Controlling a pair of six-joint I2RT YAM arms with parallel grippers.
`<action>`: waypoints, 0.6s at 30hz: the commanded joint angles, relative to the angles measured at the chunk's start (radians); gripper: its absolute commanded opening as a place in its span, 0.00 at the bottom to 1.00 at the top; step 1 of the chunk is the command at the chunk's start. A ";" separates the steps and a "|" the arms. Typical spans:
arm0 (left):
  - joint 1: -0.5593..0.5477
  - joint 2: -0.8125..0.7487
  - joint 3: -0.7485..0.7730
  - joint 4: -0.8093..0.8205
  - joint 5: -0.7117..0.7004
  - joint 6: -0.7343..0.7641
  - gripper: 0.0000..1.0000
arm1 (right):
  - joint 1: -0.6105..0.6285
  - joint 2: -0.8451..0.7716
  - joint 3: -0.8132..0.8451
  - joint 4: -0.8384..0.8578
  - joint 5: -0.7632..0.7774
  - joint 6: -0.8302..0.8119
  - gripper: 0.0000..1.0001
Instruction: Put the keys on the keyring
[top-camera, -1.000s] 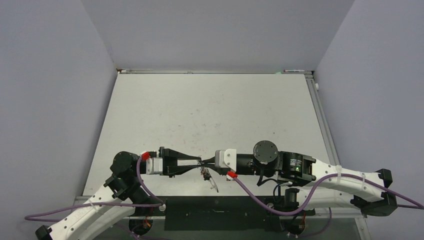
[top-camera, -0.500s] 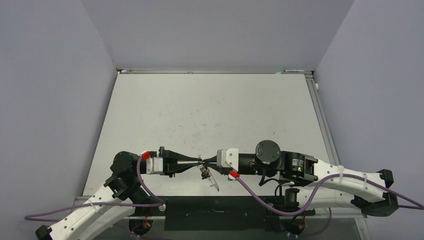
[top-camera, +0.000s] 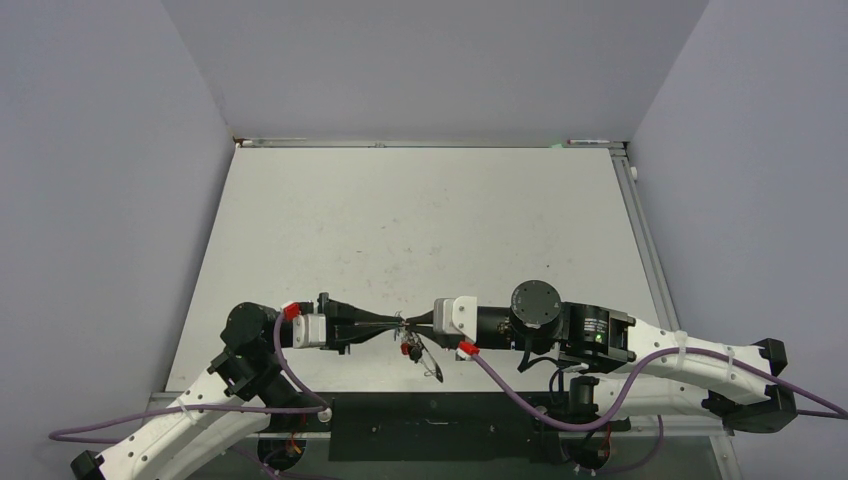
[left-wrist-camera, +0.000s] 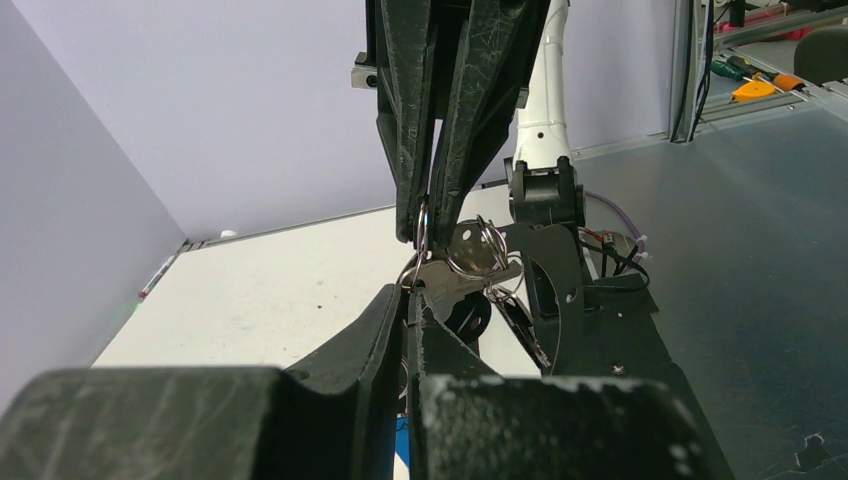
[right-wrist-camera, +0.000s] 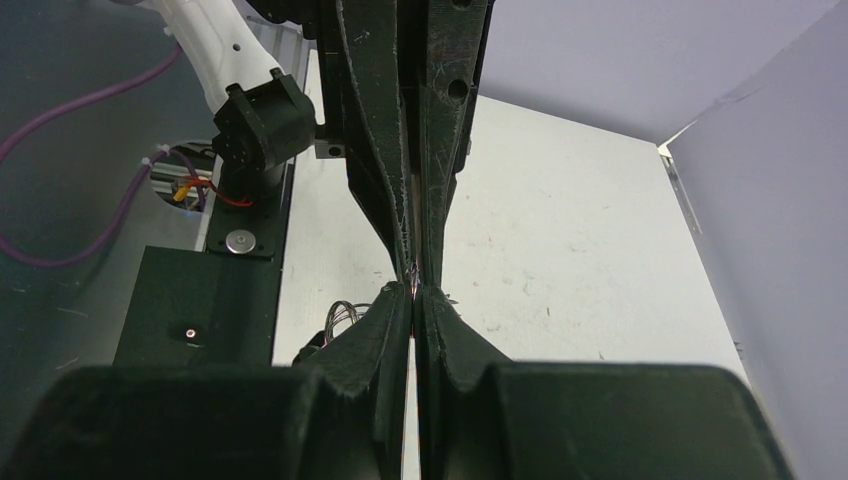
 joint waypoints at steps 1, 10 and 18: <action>-0.001 0.004 0.017 0.002 -0.010 0.002 0.00 | 0.008 -0.007 0.019 0.139 0.049 0.000 0.05; -0.002 0.007 0.020 -0.007 -0.019 0.010 0.00 | 0.009 -0.008 -0.032 0.281 0.122 0.049 0.05; -0.007 0.006 0.022 -0.024 -0.029 0.023 0.00 | 0.006 -0.018 -0.051 0.361 0.188 0.111 0.05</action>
